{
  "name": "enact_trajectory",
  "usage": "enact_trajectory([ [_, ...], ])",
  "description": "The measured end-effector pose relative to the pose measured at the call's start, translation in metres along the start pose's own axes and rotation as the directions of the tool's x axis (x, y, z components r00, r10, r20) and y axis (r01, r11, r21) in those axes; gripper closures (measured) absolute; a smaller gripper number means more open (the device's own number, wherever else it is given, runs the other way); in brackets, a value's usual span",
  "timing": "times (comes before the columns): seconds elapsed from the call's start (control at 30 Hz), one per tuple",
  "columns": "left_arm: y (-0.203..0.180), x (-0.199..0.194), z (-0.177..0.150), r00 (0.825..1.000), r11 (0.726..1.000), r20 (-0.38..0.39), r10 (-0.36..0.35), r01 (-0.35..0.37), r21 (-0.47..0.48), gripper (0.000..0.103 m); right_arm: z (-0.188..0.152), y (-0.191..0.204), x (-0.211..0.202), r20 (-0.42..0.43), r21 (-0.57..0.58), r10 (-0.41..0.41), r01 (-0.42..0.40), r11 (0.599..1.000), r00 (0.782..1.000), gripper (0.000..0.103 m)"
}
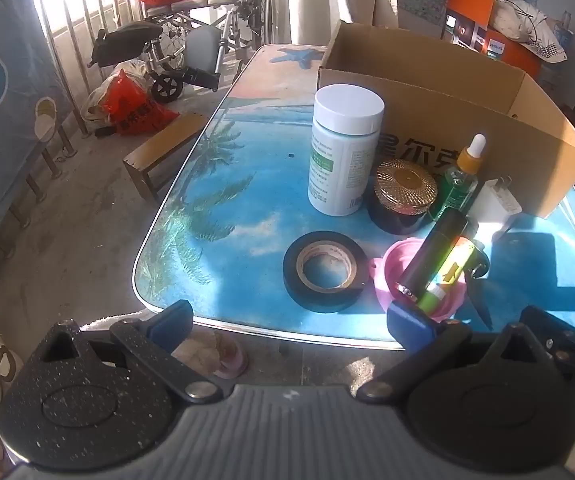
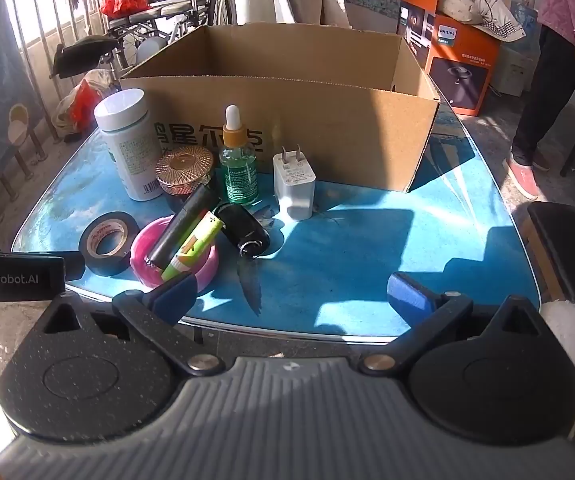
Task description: Organize rigid objects
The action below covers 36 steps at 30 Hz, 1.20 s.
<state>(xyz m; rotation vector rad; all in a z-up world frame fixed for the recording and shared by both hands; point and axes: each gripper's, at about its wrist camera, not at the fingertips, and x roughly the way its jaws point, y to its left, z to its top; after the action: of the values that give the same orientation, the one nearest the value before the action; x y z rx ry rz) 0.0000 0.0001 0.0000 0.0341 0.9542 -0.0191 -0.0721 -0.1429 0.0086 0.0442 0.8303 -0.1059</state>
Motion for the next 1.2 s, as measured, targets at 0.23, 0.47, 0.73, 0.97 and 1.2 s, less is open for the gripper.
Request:
enact_trajectory([
  [0.23, -0.0002, 0.0012, 0.0, 1.0, 1.0, -0.004, -0.007, 0.007, 0.009, 0.0, -0.0002, -0.0023, -0.0027, 0.002, 0.003, 0.003, -0.003, 1.0, 1.0, 0.001],
  [0.47, -0.0015, 0.0005, -0.0003, 1.0, 1.0, 0.003, 0.006, -0.006, 0.006, 0.0, 0.0015, -0.0006, -0.0006, -0.001, 0.009, 0.004, -0.004, 1.0, 1.0, 0.001],
  [0.73, 0.002, 0.0013, -0.0011, 1.0, 1.0, 0.003, 0.008, -0.008, 0.007, 0.0, 0.0015, -0.0009, -0.002, 0.001, 0.009, 0.006, -0.006, 1.0, 1.0, 0.001],
  [0.97, 0.0012, 0.0015, -0.0012, 1.0, 1.0, 0.002, 0.011, -0.011, 0.007, 0.0, 0.0014, -0.0003, -0.0012, 0.002, 0.011, 0.005, -0.005, 1.0, 1.0, 0.001],
  [1.2, 0.0023, 0.0003, -0.0018, 1.0, 1.0, 0.003, 0.011, -0.011, 0.007, 0.0, 0.0017, -0.001, -0.0028, -0.001, 0.014, 0.008, -0.008, 1.0, 1.0, 0.001],
])
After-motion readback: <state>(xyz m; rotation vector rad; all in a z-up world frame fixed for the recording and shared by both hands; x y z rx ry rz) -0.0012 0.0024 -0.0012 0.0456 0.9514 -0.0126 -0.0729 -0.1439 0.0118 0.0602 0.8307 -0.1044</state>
